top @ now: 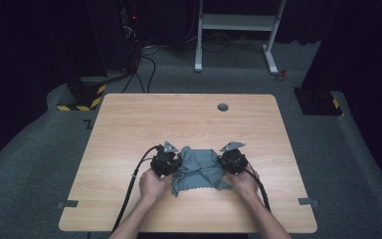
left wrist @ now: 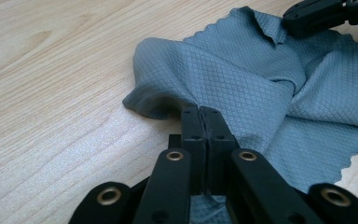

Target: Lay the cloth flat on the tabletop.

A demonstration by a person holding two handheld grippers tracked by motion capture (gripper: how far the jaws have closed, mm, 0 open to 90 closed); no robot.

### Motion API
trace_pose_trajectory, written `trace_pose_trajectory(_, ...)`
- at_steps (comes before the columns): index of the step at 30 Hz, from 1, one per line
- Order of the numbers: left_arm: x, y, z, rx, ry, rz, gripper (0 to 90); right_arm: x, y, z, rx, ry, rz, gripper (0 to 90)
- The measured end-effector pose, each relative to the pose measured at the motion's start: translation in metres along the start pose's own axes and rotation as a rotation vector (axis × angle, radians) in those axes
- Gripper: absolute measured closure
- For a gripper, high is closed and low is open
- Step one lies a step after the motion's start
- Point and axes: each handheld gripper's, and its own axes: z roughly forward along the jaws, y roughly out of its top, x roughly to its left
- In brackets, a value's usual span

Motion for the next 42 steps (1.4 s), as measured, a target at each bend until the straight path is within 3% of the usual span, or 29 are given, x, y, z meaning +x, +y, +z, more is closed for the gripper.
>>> trace_pose_trajectory(4,-0.001,-0.001,-0.004,-0.014,-0.017,-0.007,88.8,-0.003,-0.001,-0.003,-0.009,-0.002,0.015,90.0)
trace_pose_trajectory(7,-0.005,-0.007,-0.008,0.006,-0.071,-0.008,88.8,-0.005,-0.004,-0.02,-0.07,0.037,0.041,89.9)
trace_pose_trajectory(8,-0.008,-0.008,-0.008,0.014,-0.076,0.005,88.8,-0.005,-0.005,-0.024,-0.087,0.053,0.025,89.9)
trace_pose_trajectory(10,-0.012,-0.01,-0.008,0.029,-0.08,0.023,88.7,-0.001,-0.007,-0.03,-0.08,0.079,0.016,89.9)
trace_pose_trajectory(14,-0.013,-0.012,-0.007,0.034,-0.08,0.023,88.8,-0.001,-0.014,-0.03,-0.049,0.056,0.005,89.8)
trace_pose_trajectory(17,-0.007,-0.012,-0.008,0.021,-0.064,-0.005,88.4,-0.016,-0.02,-0.026,-0.039,0.028,0.08,89.8)
trace_pose_trajectory(19,-0.003,-0.009,-0.008,0.006,-0.052,-0.029,82.7,-0.019,-0.018,-0.024,-0.04,0.023,0.092,89.8)
trace_pose_trajectory(21,0.0,-0.008,-0.009,0.002,-0.043,-0.03,81.4,-0.02,-0.016,-0.024,-0.041,0.019,0.082,89.8)
trace_pose_trajectory(23,0.003,-0.005,-0.009,-0.003,0.013,-0.027,83.9,-0.018,-0.008,-0.023,-0.05,0.0,0.07,89.8)
trace_pose_trajectory(24,0.009,-0.002,-0.006,0.011,0.052,-0.032,85.3,-0.019,-0.005,-0.022,-0.05,-0.01,0.062,89.9)
trace_pose_trajectory(27,0.012,-0.003,-0.002,0.051,0.073,-0.022,87.2,-0.021,-0.001,-0.019,-0.036,-0.044,0.045,89.9)
trace_pose_trajectory(29,0.013,-0.006,-0.002,0.05,0.074,-0.024,84.0,-0.023,-0.002,-0.016,-0.009,-0.042,0.051,89.6)
trace_pose_trajectory(31,0.014,-0.006,-0.003,0.044,0.075,-0.032,74.4,-0.024,-0.003,-0.014,0.01,-0.031,0.063,89.2)
trace_pose_trajectory(32,0.016,-0.006,-0.004,0.031,0.072,-0.049,71.2,-0.025,-0.004,-0.013,0.014,-0.027,0.071,84.0)
trace_pose_trajectory(34,0.023,-0.003,-0.006,-0.022,0.05,-0.106,65.8,-0.025,-0.003,-0.016,-0.018,-0.023,0.083,79.9)
trace_pose_trajectory(38,0.028,0.007,0.0,-0.042,0.046,-0.131,56.7,-0.023,0.003,-0.023,-0.078,-0.018,0.093,77.2)
trace_pose_trajectory(40,0.028,0.01,0.004,-0.059,0.03,-0.15,54.3,-0.021,0.005,-0.022,-0.072,-0.011,0.085,76.9)
trace_pose_trajectory(42,0.026,0.014,0.011,-0.03,0.031,-0.141,53.6,-0.017,0.006,-0.018,-0.058,-0.006,0.08,76.1)
